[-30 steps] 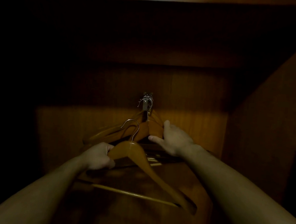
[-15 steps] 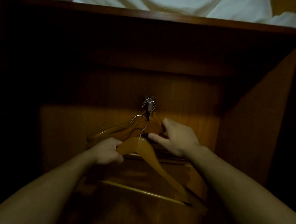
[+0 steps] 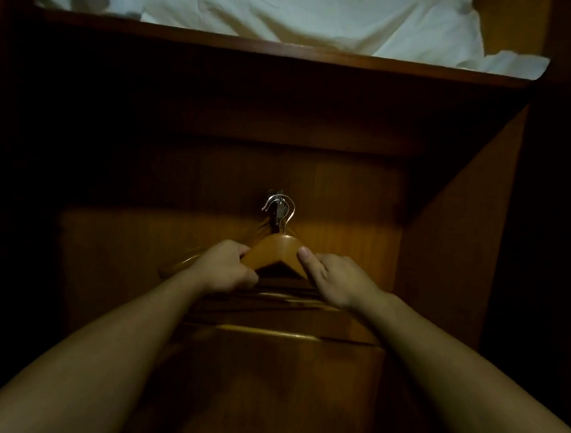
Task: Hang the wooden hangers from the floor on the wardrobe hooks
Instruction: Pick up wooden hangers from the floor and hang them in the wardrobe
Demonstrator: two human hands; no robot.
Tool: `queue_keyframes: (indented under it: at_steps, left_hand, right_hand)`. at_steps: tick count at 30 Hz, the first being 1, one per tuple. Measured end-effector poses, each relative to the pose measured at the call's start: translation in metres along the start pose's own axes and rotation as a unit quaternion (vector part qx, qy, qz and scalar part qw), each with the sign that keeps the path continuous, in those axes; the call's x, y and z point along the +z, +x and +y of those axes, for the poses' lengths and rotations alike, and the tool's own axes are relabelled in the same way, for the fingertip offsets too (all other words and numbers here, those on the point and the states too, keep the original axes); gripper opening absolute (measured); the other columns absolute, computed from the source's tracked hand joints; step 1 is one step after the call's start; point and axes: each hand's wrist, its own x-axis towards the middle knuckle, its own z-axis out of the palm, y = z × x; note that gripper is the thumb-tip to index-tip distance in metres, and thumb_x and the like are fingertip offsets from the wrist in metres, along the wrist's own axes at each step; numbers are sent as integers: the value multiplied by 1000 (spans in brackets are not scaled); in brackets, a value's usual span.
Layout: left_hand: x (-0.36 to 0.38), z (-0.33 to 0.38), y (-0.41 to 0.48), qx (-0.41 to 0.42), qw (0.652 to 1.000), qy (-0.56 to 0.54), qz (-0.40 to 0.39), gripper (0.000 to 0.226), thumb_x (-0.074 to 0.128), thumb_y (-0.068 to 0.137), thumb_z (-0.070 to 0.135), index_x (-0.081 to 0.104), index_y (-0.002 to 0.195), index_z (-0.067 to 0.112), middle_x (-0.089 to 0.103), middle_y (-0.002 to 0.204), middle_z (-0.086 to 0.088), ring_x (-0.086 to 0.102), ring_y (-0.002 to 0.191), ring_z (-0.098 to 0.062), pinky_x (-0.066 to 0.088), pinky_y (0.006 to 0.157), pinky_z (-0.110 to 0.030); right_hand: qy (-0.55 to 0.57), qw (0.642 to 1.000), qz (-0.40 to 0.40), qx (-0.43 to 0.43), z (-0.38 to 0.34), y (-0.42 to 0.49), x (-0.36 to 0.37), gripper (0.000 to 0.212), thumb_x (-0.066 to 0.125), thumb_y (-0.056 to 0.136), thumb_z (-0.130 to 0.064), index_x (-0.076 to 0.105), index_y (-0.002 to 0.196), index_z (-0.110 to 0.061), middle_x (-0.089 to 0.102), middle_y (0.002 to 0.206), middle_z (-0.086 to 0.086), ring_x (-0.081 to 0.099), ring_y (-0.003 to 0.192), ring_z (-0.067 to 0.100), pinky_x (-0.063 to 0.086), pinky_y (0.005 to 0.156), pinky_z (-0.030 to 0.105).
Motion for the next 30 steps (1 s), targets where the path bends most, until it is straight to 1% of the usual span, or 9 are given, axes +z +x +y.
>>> queue_keyframes:
  at_steps: [3, 7, 10, 12, 16, 19, 22, 27, 30]
  left_hand:
    - [0, 1, 10, 4, 1000, 2, 14, 13, 71, 79, 7, 60, 85, 11, 56, 70, -3, 53, 60, -17, 41, 55, -28]
    - [1, -2, 24, -6, 1000, 2, 21, 13, 71, 78, 7, 61, 82, 12, 56, 68, -3, 52, 57, -15, 40, 55, -28]
    - [3, -6, 35, -14, 1000, 2, 23, 14, 72, 79, 9, 61, 84, 15, 58, 70, -3, 54, 59, -16, 42, 57, -29]
    - [5, -7, 42, -18, 1000, 5, 21, 14, 72, 79, 9, 63, 88, 16, 59, 71, -2, 54, 60, -15, 42, 57, -29]
    - [13, -15, 52, -25, 999, 17, 27, 16, 74, 79, 11, 64, 91, 16, 59, 73, -2, 54, 61, -16, 40, 56, -29]
    - [17, -25, 57, -20, 999, 23, 39, 16, 74, 79, 12, 62, 83, 21, 61, 72, -2, 55, 60, -15, 41, 57, -29]
    - [21, -30, 58, -20, 995, 73, 64, 17, 74, 81, 18, 60, 85, 26, 65, 76, 0, 60, 63, -15, 44, 58, -30]
    - [28, -35, 52, 6, 982, 154, 110, 18, 71, 83, 27, 59, 96, 31, 64, 79, 4, 63, 69, -15, 49, 62, -31]
    - [36, -39, 47, 21, 974, 166, 151, 19, 71, 84, 30, 59, 99, 30, 62, 78, 8, 60, 68, -11, 40, 57, -27]
  right_hand:
    - [34, 999, 9, 29, -1, 11, 1, 88, 4, 84, -79, 62, 106, -17, 65, 95, 6, 63, 91, 25, 53, 88, 46]
    - [53, 998, 7, 34, 3, 21, 7, 84, 13, 89, -79, 58, 117, -13, 65, 104, 9, 62, 95, 25, 53, 89, 44]
    - [67, 996, -24, 58, 10, 29, 14, 107, 16, 73, -94, 51, 132, -12, 64, 117, 12, 62, 104, 27, 52, 89, 42]
    - [72, 995, -27, 64, 17, 35, 19, 118, 13, 64, -98, 50, 136, -12, 64, 119, 11, 62, 105, 26, 53, 91, 43]
    - [67, 995, -40, 56, 27, 45, 30, 112, 15, 69, -94, 49, 137, -11, 62, 108, 6, 59, 93, 18, 49, 80, 33]
    - [31, 998, -38, 47, 29, 50, 34, 103, 15, 76, -90, 51, 133, -12, 59, 99, 3, 59, 88, 18, 51, 77, 35]
    - [-36, 999, -22, 34, 25, 47, 35, 87, 16, 87, -82, 53, 126, -14, 61, 94, 4, 63, 89, 22, 55, 81, 42]
    - [-108, 994, 15, 25, 25, 37, 39, 95, 4, 79, -83, 53, 123, -15, 59, 88, 3, 65, 88, 26, 55, 80, 43]
    - [-123, 992, 23, 20, 24, 34, 39, 91, 5, 81, -81, 52, 123, -16, 57, 88, 0, 65, 87, 25, 55, 78, 41]
